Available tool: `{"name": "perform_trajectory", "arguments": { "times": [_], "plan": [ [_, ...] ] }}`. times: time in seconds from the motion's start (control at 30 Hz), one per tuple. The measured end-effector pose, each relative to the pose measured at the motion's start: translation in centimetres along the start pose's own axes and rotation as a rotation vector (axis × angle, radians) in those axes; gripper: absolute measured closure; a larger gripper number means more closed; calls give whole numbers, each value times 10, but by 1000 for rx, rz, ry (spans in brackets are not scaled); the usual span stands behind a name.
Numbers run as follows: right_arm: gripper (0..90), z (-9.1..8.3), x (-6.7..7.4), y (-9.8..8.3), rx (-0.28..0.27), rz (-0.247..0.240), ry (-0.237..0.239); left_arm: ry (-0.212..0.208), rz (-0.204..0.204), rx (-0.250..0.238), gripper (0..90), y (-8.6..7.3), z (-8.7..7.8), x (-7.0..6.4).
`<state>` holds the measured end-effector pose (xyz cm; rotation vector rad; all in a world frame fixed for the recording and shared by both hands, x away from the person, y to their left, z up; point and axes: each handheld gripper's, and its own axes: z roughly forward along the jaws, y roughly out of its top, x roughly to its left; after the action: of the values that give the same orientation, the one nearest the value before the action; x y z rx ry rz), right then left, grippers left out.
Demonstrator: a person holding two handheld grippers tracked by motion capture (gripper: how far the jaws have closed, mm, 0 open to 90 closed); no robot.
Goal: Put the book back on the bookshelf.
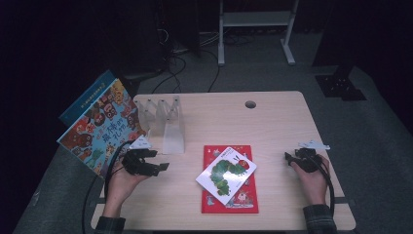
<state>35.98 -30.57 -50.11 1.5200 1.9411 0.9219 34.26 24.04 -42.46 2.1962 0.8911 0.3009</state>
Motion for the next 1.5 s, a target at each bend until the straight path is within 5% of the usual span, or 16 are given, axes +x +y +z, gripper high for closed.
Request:
{"name": "perform_trajectory", "arguments": {
  "times": [0.33,0.5,0.8,1.1,1.5],
  "plan": [
    [780,-9,4,-1,-9,-14,55,19,8,39,106,-26,25,-7],
    [892,-18,13,-1,-18,-33,130,22,31,76,58,-34,37,-10],
    [893,-37,40,-8,13,-92,321,34,72,100,0,-45,52,-12],
    [895,-49,73,-16,37,-202,454,24,74,-4,0,-55,52,-10],
    [895,-52,124,-23,55,-313,668,24,75,-4,0,-55,53,-10]
  ]
}}
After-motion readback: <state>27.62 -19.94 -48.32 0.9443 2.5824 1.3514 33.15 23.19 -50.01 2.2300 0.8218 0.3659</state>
